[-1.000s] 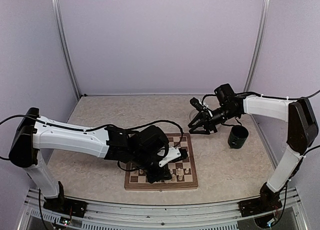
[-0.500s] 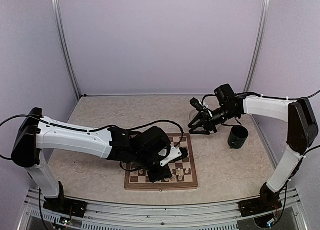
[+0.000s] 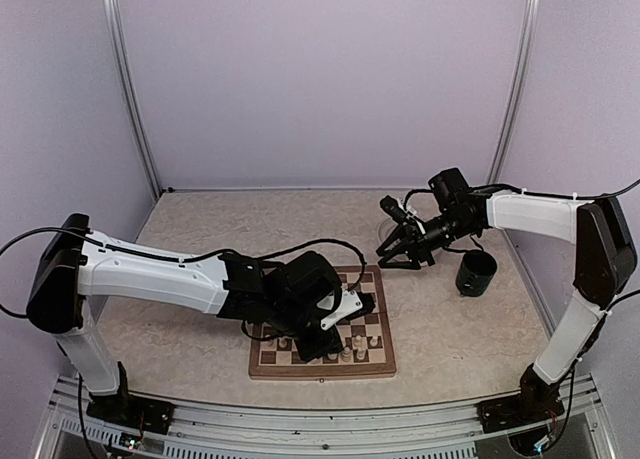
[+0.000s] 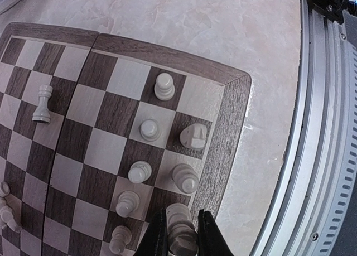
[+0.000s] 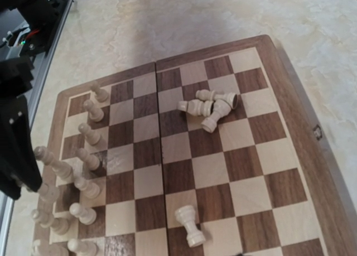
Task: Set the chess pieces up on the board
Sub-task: Place the king at e1.
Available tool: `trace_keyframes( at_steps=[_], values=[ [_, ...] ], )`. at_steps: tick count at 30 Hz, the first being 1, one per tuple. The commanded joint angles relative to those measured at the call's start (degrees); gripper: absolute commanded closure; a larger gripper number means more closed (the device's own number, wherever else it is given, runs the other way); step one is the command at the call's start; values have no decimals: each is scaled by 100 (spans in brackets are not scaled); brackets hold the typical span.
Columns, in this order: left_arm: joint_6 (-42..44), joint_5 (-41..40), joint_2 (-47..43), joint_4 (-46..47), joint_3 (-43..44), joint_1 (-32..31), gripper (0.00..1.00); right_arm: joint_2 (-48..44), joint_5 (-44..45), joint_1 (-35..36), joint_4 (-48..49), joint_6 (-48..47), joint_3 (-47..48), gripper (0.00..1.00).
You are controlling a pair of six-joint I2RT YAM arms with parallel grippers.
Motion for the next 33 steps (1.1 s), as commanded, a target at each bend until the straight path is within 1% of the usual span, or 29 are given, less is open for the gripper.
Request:
trace_keyframes(
  at_steps=[1, 5, 19, 21, 27, 30, 33],
  values=[
    [47, 5, 121, -15, -35, 42, 89, -30, -83, -8, 1, -67, -24, 57],
    [74, 11, 185, -50, -35, 44, 88, 8, -101, -8, -4, -76, -15, 57],
    [111, -68, 296, -78, -30, 61, 79, 44, -92, -8, -23, -92, -15, 56],
    [94, -92, 306, -95, -18, 61, 76, 35, -95, -8, -26, -89, -23, 56],
    [50, -206, 221, -113, 9, 52, 61, 9, -105, -8, -39, -93, -18, 56],
    [52, -217, 86, -126, 96, 52, 57, 0, -106, -8, -80, -140, -15, 56],
    [83, -247, -125, -202, 260, 57, 55, 32, -11, -8, -259, -380, 34, 56]
  ],
)
